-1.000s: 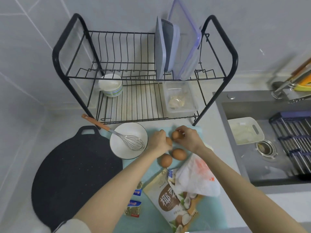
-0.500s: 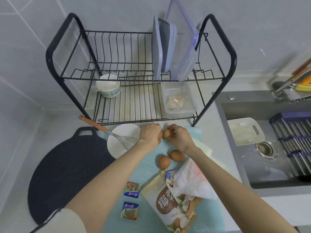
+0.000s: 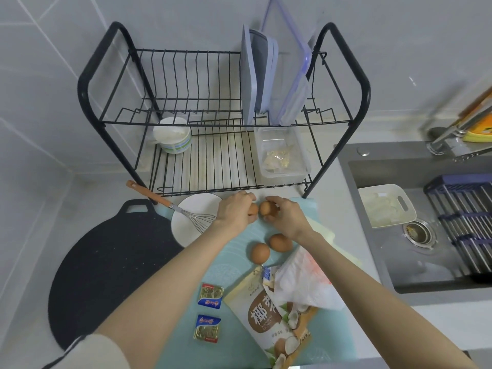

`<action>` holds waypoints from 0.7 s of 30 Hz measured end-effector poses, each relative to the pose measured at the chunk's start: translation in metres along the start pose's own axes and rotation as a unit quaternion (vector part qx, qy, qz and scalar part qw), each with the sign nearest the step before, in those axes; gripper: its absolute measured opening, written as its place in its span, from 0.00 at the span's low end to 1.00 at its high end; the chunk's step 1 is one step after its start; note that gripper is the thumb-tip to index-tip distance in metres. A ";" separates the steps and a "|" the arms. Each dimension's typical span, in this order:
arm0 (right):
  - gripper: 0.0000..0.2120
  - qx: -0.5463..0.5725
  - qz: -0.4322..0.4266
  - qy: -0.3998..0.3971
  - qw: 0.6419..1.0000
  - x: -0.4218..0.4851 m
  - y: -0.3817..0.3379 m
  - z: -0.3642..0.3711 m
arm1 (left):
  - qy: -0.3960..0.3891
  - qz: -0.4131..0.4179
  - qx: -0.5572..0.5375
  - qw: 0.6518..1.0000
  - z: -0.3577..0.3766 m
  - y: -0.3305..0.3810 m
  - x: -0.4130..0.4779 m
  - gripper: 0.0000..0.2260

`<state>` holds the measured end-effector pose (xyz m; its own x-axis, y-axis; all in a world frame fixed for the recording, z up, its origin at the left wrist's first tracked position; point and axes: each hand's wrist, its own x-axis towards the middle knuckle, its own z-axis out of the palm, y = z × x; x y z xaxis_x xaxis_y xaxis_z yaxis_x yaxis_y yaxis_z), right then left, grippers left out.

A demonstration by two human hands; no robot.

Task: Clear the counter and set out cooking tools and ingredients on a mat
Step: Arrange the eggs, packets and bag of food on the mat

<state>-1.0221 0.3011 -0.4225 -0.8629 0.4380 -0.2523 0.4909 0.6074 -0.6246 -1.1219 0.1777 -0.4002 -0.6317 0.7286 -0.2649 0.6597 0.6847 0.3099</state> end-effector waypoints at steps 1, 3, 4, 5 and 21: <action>0.25 0.001 0.002 0.000 1.000 -0.001 0.000 -0.001 | 0.002 0.003 -0.002 1.000 -0.001 0.000 -0.001 0.23; 0.25 -0.002 0.004 0.001 1.000 -0.004 -0.001 -0.004 | 0.004 0.007 -0.004 1.000 -0.003 0.000 -0.005 0.23; 0.25 -0.005 0.003 0.000 1.000 -0.005 -0.002 -0.006 | 0.006 0.007 -0.006 1.000 -0.004 0.000 -0.006 0.23; 0.25 -0.004 0.003 0.003 1.000 -0.007 -0.003 -0.008 | 0.011 0.008 -0.011 1.000 -0.006 0.000 -0.009 0.23; 0.15 -0.076 -0.001 -0.040 0.996 -0.073 0.011 -0.014 | -0.027 0.045 -0.093 0.994 0.027 0.024 -0.084 0.17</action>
<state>-0.9522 0.2853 -0.4003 -0.8672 0.3864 -0.3141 0.4973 0.7042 -0.5067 -1.0417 0.1336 -0.3955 -0.5481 0.7897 -0.2756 0.6227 0.6052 0.4960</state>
